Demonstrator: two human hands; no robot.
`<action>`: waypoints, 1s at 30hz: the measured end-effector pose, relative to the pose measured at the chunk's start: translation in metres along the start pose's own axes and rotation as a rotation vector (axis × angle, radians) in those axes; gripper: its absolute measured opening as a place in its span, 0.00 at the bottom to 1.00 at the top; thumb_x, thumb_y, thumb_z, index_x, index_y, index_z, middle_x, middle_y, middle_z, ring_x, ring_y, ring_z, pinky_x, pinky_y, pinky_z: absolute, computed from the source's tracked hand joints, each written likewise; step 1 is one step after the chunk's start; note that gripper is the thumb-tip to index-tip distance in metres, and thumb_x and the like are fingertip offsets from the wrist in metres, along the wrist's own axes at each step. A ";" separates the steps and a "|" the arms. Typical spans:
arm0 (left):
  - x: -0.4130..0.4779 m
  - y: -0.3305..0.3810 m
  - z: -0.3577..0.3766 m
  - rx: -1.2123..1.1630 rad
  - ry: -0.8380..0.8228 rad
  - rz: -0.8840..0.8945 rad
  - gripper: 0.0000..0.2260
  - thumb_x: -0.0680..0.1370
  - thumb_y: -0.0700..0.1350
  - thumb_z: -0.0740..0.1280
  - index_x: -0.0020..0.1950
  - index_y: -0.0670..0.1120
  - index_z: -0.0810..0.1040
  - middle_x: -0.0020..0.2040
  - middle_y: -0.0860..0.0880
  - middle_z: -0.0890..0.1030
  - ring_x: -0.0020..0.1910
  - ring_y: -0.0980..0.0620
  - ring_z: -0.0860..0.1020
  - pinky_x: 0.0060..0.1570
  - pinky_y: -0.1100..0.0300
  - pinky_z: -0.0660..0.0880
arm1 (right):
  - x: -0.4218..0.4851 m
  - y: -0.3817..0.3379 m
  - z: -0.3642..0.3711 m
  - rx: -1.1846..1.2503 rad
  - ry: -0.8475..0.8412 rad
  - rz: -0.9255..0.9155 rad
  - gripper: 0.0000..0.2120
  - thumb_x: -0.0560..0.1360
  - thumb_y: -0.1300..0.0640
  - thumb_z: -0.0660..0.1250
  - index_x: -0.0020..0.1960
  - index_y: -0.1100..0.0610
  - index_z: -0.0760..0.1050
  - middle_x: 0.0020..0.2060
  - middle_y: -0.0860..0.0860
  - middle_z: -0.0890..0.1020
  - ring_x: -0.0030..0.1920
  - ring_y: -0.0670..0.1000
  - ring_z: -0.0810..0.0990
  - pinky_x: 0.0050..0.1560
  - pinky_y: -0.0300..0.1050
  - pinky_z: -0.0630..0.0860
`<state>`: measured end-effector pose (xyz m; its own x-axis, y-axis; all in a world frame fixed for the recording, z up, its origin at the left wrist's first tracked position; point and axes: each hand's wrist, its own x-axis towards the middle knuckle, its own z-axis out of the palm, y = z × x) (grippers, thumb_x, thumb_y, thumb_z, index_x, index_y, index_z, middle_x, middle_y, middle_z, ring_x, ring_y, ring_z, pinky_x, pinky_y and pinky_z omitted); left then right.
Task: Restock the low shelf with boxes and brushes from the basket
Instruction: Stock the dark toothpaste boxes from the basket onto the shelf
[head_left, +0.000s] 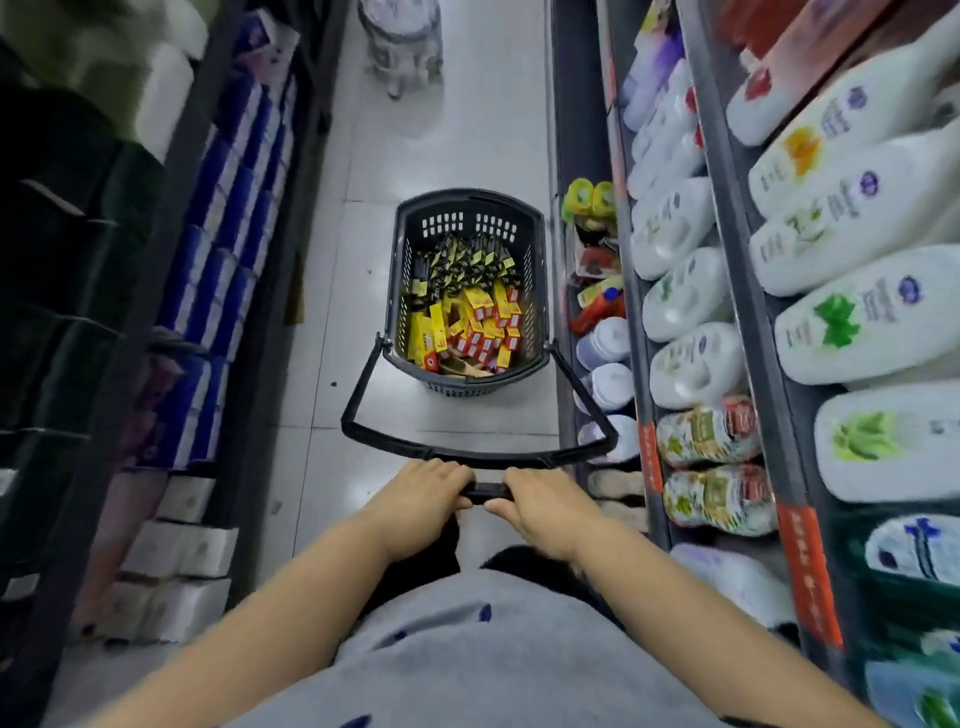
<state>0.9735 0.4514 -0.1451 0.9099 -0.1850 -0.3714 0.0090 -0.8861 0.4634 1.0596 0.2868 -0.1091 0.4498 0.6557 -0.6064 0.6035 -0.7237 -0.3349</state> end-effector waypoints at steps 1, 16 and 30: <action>0.011 -0.011 -0.015 0.013 -0.017 0.012 0.12 0.81 0.50 0.56 0.60 0.46 0.71 0.58 0.49 0.75 0.56 0.50 0.71 0.52 0.61 0.61 | 0.014 -0.002 -0.014 0.006 -0.001 0.004 0.20 0.79 0.42 0.55 0.54 0.59 0.71 0.54 0.57 0.79 0.56 0.59 0.75 0.49 0.51 0.66; 0.228 -0.137 -0.196 0.052 -0.069 0.023 0.12 0.82 0.51 0.55 0.61 0.47 0.70 0.57 0.48 0.76 0.54 0.49 0.71 0.49 0.61 0.60 | 0.228 0.054 -0.208 0.032 0.052 0.041 0.21 0.79 0.41 0.55 0.55 0.59 0.71 0.53 0.57 0.79 0.54 0.60 0.75 0.50 0.51 0.68; 0.466 -0.232 -0.394 0.075 -0.208 0.018 0.16 0.82 0.50 0.55 0.66 0.45 0.69 0.65 0.46 0.73 0.61 0.47 0.71 0.57 0.58 0.63 | 0.427 0.129 -0.428 -0.046 0.103 0.065 0.22 0.79 0.41 0.53 0.56 0.59 0.70 0.53 0.58 0.79 0.54 0.59 0.76 0.48 0.51 0.68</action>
<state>1.5587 0.7378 -0.1085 0.8043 -0.2780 -0.5252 -0.0447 -0.9097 0.4129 1.6111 0.5660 -0.1026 0.5529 0.6282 -0.5474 0.5993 -0.7562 -0.2626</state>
